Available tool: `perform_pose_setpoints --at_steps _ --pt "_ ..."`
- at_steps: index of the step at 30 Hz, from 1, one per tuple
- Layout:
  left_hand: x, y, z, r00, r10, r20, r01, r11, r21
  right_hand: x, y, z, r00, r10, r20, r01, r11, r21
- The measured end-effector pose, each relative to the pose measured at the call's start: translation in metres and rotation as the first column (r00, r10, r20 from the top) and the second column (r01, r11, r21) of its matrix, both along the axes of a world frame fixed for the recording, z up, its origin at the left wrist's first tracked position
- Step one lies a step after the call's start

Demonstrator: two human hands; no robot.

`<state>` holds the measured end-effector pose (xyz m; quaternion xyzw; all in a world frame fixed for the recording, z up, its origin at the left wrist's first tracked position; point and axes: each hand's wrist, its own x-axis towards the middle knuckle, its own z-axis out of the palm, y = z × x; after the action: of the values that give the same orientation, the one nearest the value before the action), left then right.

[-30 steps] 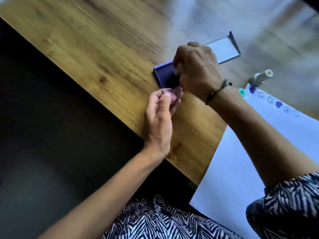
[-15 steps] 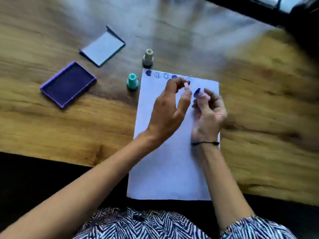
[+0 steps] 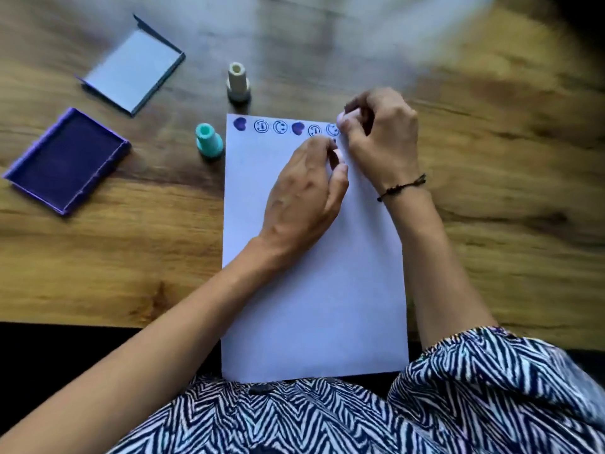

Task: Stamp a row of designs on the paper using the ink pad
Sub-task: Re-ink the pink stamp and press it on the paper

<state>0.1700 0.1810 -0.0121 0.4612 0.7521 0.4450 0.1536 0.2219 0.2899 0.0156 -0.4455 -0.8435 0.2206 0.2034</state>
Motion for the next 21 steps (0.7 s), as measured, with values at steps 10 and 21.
perform_pose_setpoints --at_steps 10,21 --pt "-0.0029 0.0015 0.0029 0.999 -0.007 0.050 0.007 1.000 -0.003 0.0047 0.0045 0.0057 0.999 -0.005 0.047 0.004 0.999 0.034" --pt "-0.0036 0.0013 0.0048 0.999 -0.026 0.048 0.027 1.000 -0.007 0.0013 0.0030 0.0081 0.985 0.047 0.164 -0.056 0.997 0.049"
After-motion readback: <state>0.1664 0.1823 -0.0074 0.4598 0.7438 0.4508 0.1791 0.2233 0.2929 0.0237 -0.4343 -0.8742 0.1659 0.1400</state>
